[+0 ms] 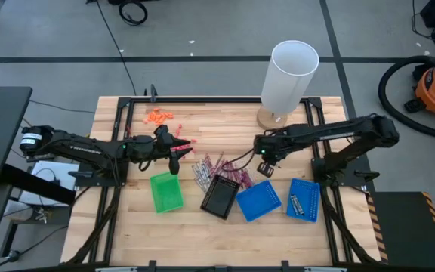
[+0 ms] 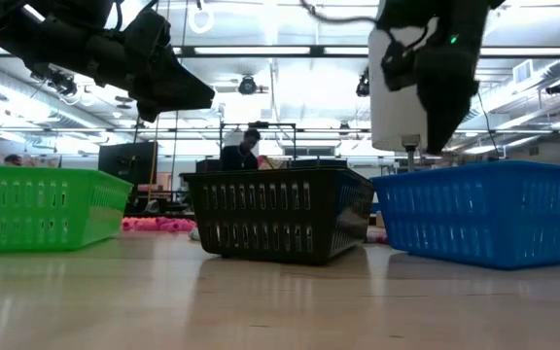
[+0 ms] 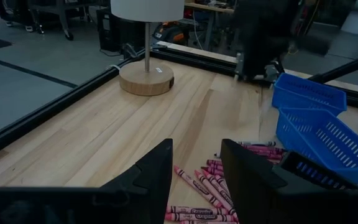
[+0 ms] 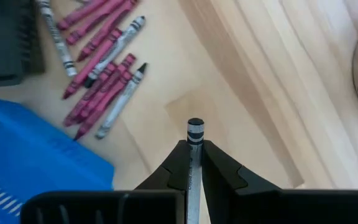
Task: Sort crayons
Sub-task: Put the black crayon into the right blue bin
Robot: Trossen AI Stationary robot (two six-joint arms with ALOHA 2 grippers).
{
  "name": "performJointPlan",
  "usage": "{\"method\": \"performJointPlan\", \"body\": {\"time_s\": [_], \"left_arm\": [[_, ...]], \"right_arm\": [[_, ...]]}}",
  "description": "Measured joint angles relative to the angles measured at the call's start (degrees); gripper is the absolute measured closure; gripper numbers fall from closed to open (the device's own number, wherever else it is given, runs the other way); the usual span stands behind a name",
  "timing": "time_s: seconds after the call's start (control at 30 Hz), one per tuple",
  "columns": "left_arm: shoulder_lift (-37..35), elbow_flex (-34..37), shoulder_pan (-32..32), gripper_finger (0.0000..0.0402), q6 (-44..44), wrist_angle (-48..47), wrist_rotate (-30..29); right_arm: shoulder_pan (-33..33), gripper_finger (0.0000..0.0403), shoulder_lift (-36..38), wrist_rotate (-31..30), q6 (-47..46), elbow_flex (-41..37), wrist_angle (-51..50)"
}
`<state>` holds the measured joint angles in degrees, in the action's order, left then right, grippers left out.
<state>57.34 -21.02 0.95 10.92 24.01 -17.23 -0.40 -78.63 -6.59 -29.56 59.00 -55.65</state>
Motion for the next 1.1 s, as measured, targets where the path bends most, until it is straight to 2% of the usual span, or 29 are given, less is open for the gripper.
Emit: {"method": "performJointPlan", "body": {"time_s": [0.37, 0.57, 0.83, 1.1], "left_arm": [[0.0, 0.0, 0.0, 0.0253, -0.1, 0.0, 0.0], [0.0, 0.0, 0.0, 0.0253, -0.1, -0.2, 0.0], [0.0, 0.0, 0.0, 0.0253, -0.1, 0.3, 0.0], [0.0, 0.0, 0.0, 0.0253, -0.1, 0.9, 0.0]], "right_arm": [[10.0, 0.0368, 11.0, -5.2, -12.7, -0.3, -5.2], [17.9, 0.0368, 15.1, -5.4, -24.7, -4.4, -5.5], [30.8, 0.0368, 16.2, -5.4, -41.5, -8.1, -6.3], [40.9, 0.0368, 16.0, -5.8, -58.8, -13.9, -6.0]]}}
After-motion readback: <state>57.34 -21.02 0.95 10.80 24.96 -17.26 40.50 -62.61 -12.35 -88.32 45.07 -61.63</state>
